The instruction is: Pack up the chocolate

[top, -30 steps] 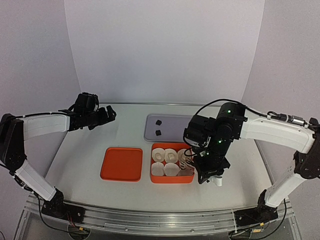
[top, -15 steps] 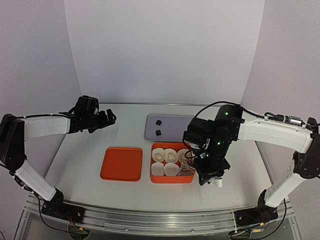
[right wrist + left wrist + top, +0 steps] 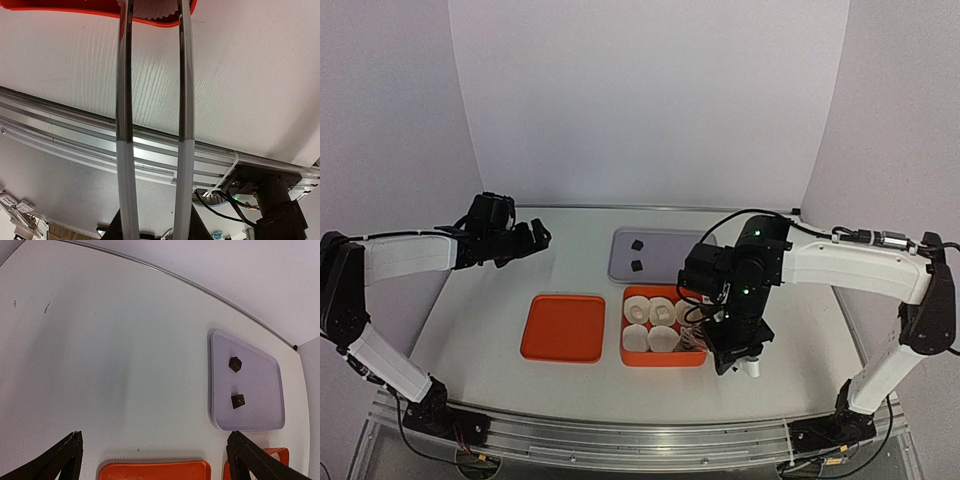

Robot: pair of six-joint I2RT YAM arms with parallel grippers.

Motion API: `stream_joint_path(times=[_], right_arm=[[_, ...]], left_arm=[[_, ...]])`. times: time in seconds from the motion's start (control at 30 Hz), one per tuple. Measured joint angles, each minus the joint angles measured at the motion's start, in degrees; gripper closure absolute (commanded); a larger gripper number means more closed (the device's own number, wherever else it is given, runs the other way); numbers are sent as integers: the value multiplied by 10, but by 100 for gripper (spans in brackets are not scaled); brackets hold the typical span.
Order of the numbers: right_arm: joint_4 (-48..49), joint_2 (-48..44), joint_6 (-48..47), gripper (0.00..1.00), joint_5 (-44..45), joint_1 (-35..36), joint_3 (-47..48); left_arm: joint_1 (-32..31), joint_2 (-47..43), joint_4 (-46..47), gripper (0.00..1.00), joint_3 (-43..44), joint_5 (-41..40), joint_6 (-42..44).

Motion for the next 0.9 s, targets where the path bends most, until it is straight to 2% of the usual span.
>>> stream_joint_path(times=[0.27,0.47,0.9], right_arm=[[0,8,-4,100,1,0,0],[0,9,-4,85,4,0,0],[0,12,-7,70,16,0,4]], left_arm=[[0,-12,0,0,-2,-1,0],[0,-22,0,0,-12,-5,-2],[0,-42,-2,0,-19,-20,-10]])
